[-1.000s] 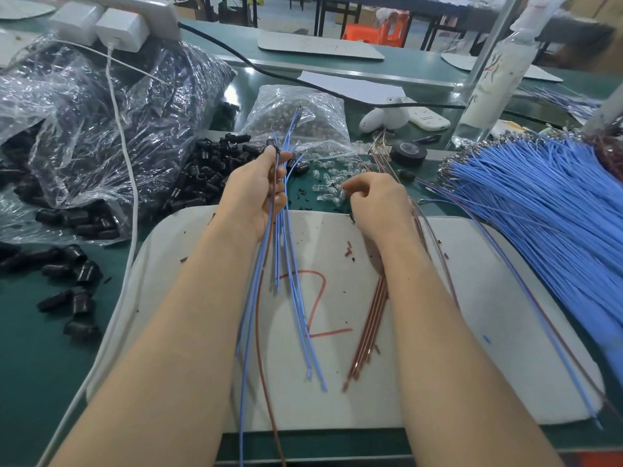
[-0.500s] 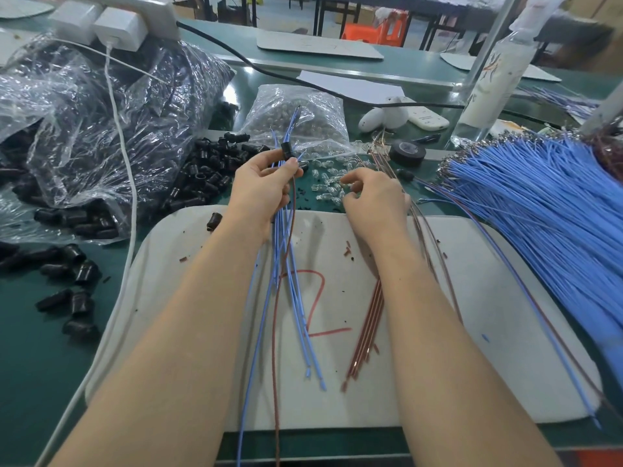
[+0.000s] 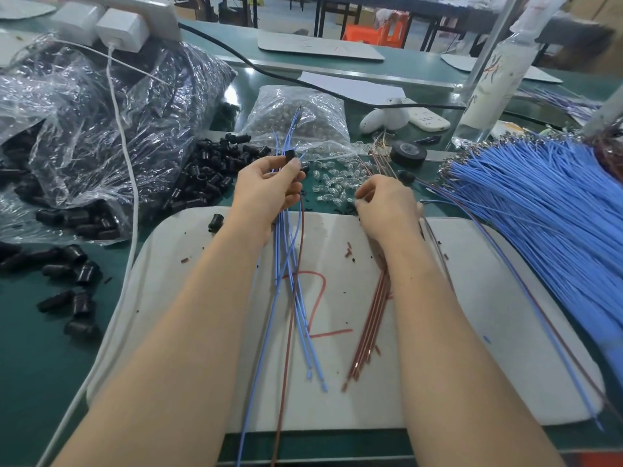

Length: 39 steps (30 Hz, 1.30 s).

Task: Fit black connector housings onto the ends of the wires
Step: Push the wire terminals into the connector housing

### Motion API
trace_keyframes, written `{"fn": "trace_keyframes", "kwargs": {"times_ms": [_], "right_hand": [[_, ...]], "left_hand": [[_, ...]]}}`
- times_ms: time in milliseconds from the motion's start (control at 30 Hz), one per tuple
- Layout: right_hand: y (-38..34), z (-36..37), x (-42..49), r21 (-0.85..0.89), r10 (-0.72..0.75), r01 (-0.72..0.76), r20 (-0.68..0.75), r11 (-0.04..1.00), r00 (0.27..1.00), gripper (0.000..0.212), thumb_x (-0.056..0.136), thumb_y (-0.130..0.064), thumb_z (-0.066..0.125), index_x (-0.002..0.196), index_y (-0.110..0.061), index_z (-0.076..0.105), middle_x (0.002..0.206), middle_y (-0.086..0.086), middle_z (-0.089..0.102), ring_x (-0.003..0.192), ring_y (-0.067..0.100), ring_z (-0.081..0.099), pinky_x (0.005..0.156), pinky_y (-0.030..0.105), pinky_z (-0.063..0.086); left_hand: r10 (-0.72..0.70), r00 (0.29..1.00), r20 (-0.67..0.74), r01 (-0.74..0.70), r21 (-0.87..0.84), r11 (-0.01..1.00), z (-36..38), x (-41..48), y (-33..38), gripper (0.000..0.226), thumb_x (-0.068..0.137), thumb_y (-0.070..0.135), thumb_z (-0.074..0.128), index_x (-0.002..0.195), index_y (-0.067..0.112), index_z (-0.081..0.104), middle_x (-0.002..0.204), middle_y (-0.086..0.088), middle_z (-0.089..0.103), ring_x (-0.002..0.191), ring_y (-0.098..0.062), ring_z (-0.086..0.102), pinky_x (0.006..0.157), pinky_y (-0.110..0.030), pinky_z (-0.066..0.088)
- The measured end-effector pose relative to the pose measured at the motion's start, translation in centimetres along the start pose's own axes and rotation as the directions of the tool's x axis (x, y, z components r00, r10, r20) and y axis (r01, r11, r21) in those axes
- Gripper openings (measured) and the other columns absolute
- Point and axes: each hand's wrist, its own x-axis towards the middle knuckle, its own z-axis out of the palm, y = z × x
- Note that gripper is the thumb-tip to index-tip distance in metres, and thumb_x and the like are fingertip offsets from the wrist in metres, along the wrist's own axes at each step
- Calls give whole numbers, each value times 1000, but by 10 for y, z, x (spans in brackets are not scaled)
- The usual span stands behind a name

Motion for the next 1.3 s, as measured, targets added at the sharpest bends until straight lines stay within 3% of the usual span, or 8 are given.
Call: {"fn": "trace_keyframes", "kwargs": {"times_ms": [100, 233, 400, 600, 767, 933, 1100, 1300], "right_hand": [[1, -1, 0, 47, -33, 35, -31, 998, 999, 11, 92, -21, 58, 102, -25, 62, 111, -2, 63, 113, 24, 52, 98, 40, 36], [-6, -7, -4, 391, -169, 189, -85, 901, 982, 16, 89, -14, 63, 105, -13, 62, 95, 0, 64, 88, 12, 56, 86, 22, 44], [-15, -12, -8, 495, -274, 294, -114, 817, 955, 14, 86, -5, 62, 96, -14, 66, 88, -2, 64, 80, 11, 59, 77, 17, 47], [-18, -12, -11, 507, -298, 315, -116, 803, 947, 13, 86, -5, 63, 97, -13, 65, 89, -3, 65, 83, 12, 62, 80, 22, 50], [-23, -11, -16, 505, -288, 339, -179, 794, 941, 14, 87, -7, 60, 93, -16, 67, 78, -1, 66, 70, 10, 59, 72, 21, 48], [-35, -4, -22, 455, -318, 379, -207, 806, 925, 14, 84, -12, 66, 97, -9, 70, 91, 6, 69, 82, 18, 64, 82, 28, 50], [-37, -3, -22, 392, -314, 390, -246, 833, 917, 15, 84, -12, 66, 98, -7, 69, 95, 10, 65, 87, 23, 61, 84, 32, 47], [-40, -8, -24, 348, -404, 460, -223, 817, 887, 17, 83, -7, 65, 99, -8, 70, 93, 2, 57, 86, 20, 59, 83, 27, 48]], "left_hand": [[82, 996, 31, -85, 100, 991, 1, -2, -1, 9, 91, 12, 61, 87, 20, 60, 77, 0, 67, 57, -2, 60, 59, -15, 51], [198, 978, 64, -208, 268, 941, 4, -3, -5, 15, 91, 9, 60, 87, 24, 58, 83, 4, 65, 68, -5, 67, 75, -25, 56], [302, 947, 107, -318, 431, 845, 5, -3, -7, 14, 88, 10, 62, 97, 22, 61, 97, 5, 66, 80, -7, 64, 84, -26, 52], [309, 942, 131, -335, 419, 844, 6, -2, -7, 16, 88, 7, 61, 98, 19, 61, 96, 4, 66, 84, -8, 63, 83, -24, 51], [307, 941, 144, -339, 418, 843, 7, -1, -8, 17, 88, 7, 61, 97, 20, 62, 87, 14, 64, 77, 0, 62, 78, -17, 49], [336, 926, 174, -379, 408, 831, 9, -6, -6, 22, 88, 1, 54, 97, 20, 61, 89, 8, 66, 84, -11, 66, 85, -27, 53], [444, 865, 234, -497, 526, 690, 9, -10, -6, 26, 88, 1, 54, 104, 15, 68, 92, 5, 68, 84, -10, 64, 80, -17, 50], [496, 848, 187, -472, 691, 547, 4, -7, -8, 17, 88, 9, 55, 99, 11, 68, 93, -3, 66, 82, -21, 59, 78, -38, 50]]}}
